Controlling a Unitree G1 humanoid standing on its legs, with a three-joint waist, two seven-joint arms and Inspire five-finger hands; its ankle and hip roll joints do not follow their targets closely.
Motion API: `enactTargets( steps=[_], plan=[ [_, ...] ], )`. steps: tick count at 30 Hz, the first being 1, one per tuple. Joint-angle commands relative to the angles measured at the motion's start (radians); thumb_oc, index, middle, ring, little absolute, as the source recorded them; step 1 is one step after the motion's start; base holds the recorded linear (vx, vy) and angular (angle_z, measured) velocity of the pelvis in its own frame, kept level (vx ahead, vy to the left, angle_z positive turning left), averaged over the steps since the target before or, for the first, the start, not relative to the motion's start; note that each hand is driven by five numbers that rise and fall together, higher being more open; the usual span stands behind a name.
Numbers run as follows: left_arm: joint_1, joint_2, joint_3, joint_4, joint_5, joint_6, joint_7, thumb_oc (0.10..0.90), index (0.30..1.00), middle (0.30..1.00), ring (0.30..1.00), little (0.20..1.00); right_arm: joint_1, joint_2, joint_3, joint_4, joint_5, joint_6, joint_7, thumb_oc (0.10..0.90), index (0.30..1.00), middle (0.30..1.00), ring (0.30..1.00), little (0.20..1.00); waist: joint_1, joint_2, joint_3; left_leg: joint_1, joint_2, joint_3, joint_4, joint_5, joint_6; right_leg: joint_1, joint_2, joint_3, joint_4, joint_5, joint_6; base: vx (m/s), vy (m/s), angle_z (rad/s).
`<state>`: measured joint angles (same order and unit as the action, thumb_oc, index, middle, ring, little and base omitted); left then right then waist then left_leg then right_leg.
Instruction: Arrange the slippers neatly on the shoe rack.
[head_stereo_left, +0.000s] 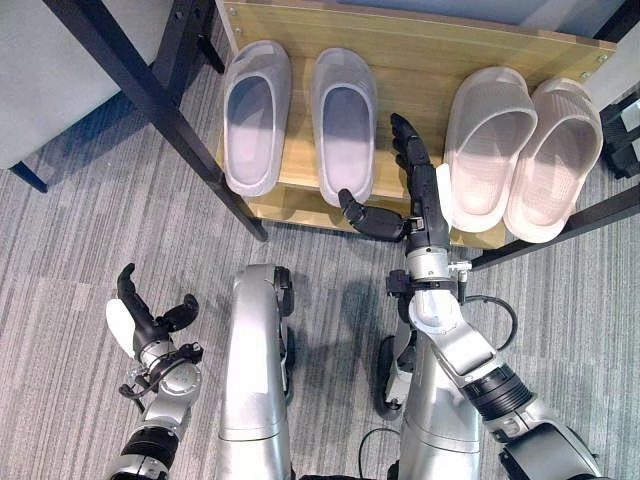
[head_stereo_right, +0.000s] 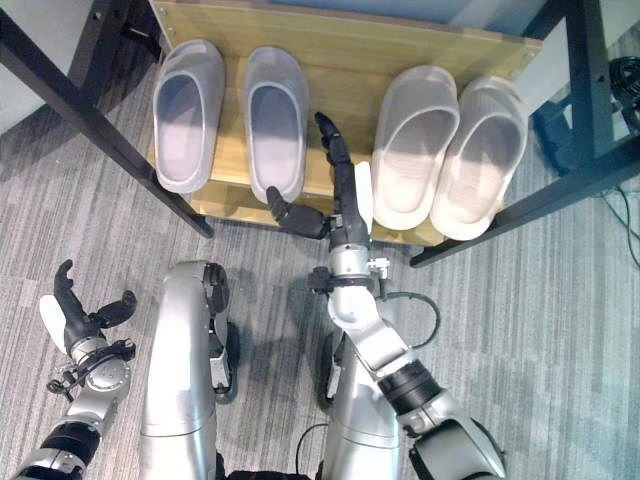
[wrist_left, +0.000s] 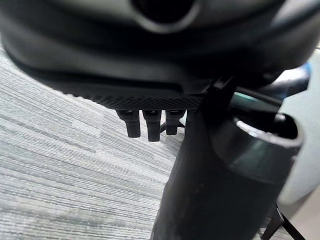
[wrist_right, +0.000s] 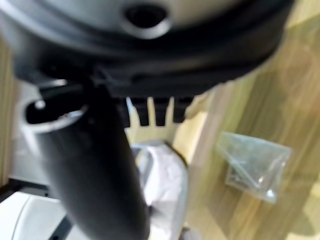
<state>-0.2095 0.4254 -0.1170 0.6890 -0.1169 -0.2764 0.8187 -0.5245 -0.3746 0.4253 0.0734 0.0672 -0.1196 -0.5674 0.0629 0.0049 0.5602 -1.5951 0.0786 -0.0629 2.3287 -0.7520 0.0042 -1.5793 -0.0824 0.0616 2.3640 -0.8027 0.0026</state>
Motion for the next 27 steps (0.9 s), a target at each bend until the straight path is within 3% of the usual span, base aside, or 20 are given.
enactTargets(
  steps=[1, 14, 27],
  plan=[
    [-0.013, 0.059, -0.016, -0.046, 0.008, -0.050, 0.032, 0.800, 0.900, 0.900, 0.900, 0.900, -0.144, 0.024, 0.003, -0.090, 0.014, -0.103, 0.009, 0.800, 0.900, 0.900, 0.900, 0.900, 0.073, 0.006, -0.040, 0.025, -0.074, -0.053, 0.022, -0.006, 0.020, 0.009, 0.001, 0.021, -0.013, 0.093, -0.083, 0.00, 0.000, 0.00],
    [-0.021, 0.056, -0.048, -0.028, 0.008, -0.036, 0.013, 0.800, 0.900, 0.900, 0.900, 0.900, -0.208, 0.088, 0.071, -0.039, 0.140, -0.117, 0.053, 0.800, 0.900, 0.900, 0.900, 0.900, 0.087, 0.014, -0.040, 0.025, -0.076, -0.055, 0.028, -0.008, 0.016, 0.009, 0.001, 0.018, -0.008, 0.093, -0.086, 0.00, 0.001, 0.02],
    [-0.029, 0.056, -0.071, -0.017, 0.001, -0.034, 0.018, 0.800, 0.900, 0.900, 0.900, 0.900, -0.279, 0.146, 0.094, 0.028, 0.187, -0.127, 0.022, 0.800, 0.900, 0.900, 0.900, 0.900, 0.095, 0.022, -0.040, 0.025, -0.078, -0.053, 0.031, -0.006, 0.015, 0.009, -0.001, 0.019, -0.003, 0.095, -0.086, 0.00, 0.000, 0.00]
  ],
)
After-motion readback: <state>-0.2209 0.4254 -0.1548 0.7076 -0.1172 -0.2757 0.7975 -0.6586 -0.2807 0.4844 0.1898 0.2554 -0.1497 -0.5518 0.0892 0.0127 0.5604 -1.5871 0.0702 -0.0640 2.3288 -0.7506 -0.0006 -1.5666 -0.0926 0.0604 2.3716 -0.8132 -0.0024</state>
